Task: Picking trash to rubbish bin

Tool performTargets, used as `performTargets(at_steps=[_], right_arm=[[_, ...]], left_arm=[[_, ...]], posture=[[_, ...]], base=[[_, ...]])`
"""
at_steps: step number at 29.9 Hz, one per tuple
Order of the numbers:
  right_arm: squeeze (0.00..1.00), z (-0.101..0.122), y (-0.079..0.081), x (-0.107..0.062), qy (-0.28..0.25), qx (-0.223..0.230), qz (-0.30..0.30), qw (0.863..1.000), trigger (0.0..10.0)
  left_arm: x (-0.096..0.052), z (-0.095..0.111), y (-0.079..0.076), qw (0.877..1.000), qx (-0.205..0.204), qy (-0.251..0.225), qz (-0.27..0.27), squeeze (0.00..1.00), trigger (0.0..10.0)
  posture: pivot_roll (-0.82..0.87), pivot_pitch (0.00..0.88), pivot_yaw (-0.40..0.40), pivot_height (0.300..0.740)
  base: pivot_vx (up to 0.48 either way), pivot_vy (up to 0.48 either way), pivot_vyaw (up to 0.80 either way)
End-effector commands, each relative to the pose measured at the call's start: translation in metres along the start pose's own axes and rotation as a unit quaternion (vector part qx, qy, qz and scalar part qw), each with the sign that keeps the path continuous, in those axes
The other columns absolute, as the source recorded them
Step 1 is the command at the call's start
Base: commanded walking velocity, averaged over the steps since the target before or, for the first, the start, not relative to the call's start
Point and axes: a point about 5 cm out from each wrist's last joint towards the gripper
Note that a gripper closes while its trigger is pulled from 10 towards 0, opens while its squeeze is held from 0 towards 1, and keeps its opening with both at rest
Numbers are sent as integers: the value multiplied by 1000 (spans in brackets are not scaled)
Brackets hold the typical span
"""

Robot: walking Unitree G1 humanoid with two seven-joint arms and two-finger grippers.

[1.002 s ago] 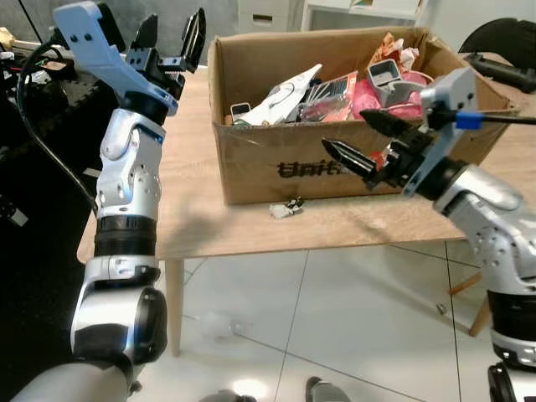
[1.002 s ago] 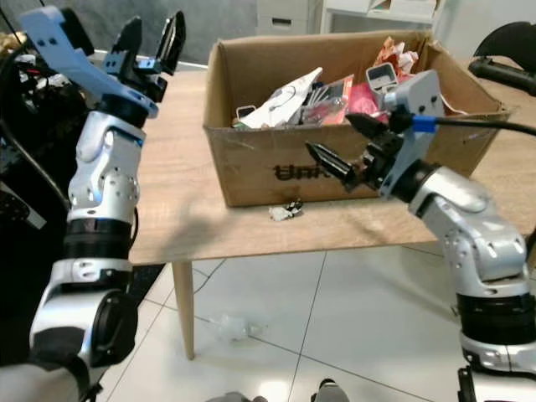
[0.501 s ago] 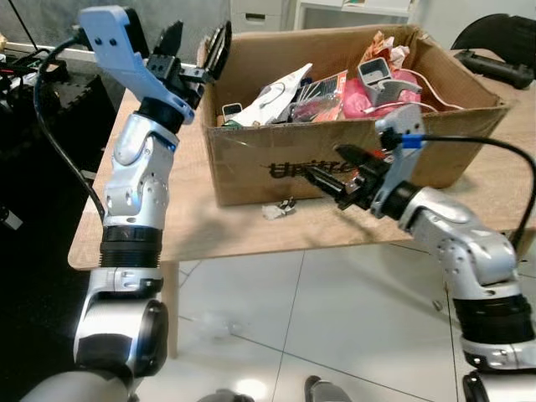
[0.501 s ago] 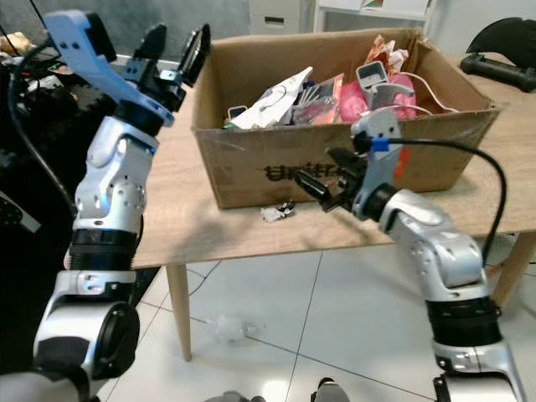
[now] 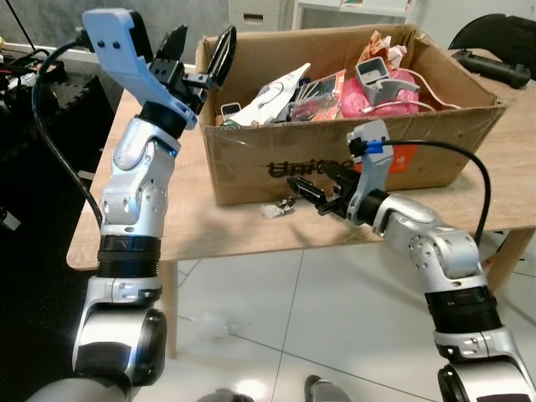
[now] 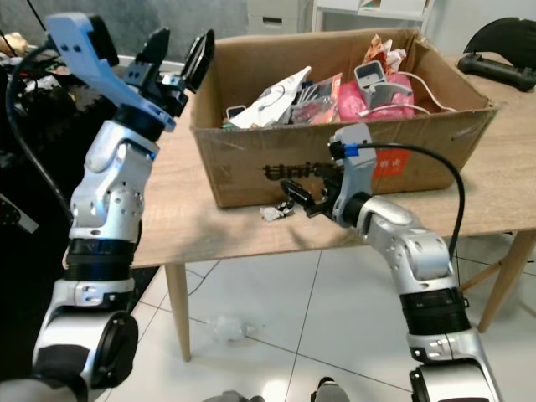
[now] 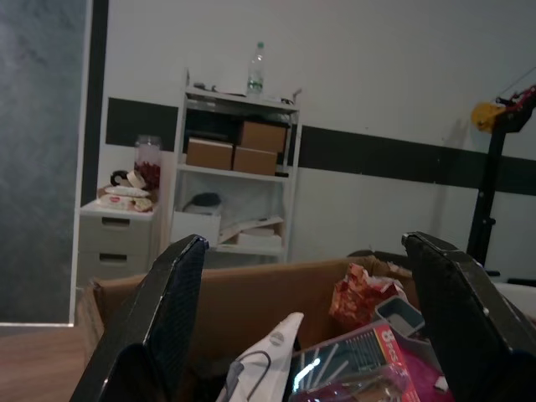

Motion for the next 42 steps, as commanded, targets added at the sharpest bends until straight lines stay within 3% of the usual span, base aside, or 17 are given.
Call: performTargets(at_steps=[1, 11, 22, 30, 38, 42], right_arm=[[0, -6, 0, 4, 20, 5, -9, 1000, 10000], [0, -26, 2, 18, 53, 42, -31, 997, 10000], [0, -37, 7, 29, 72, 43, -31, 996, 10000], [0, -48, 8, 39, 115, -25, -52, 992, 10000], [0, -48, 11, 45, 129, -40, -51, 990, 10000], [0, -48, 12, 47, 131, -45, -51, 989, 10000]], left_arm=[[-3, -2, -3, 1000, -6, 3, -1, 0, 10000], [-3, 0, -6, 1000, -10, 6, -6, 0, 10000], [-4, 0, -8, 1000, -12, 8, -7, 0, 10000], [-7, -2, -10, 1000, -19, 12, -4, 0, 10000], [-11, -4, -11, 1000, -21, 19, -2, 0, 10000], [-16, -6, -7, 999, 17, 33, -19, 0, 10000]], posture=[[-80, 152, 50, 740], [-74, 165, 53, 740], [-67, 172, 45, 740], [-66, 188, 37, 740], [-69, 202, 35, 740], [-71, 207, 33, 740]], base=[[0, 0, 0], [0, 0, 0], [0, 0, 0], [0, 0, 0], [0, 0, 0], [0, 0, 0]])
Point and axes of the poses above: a point about 5 cm out from each wrist's last joint towards the gripper, its own x axis pointing out of the wrist towards the gripper, its own z axis along the axis of the wrist's last joint, y = z × x, and after that the axes turned 8 degrees about x, right-handed
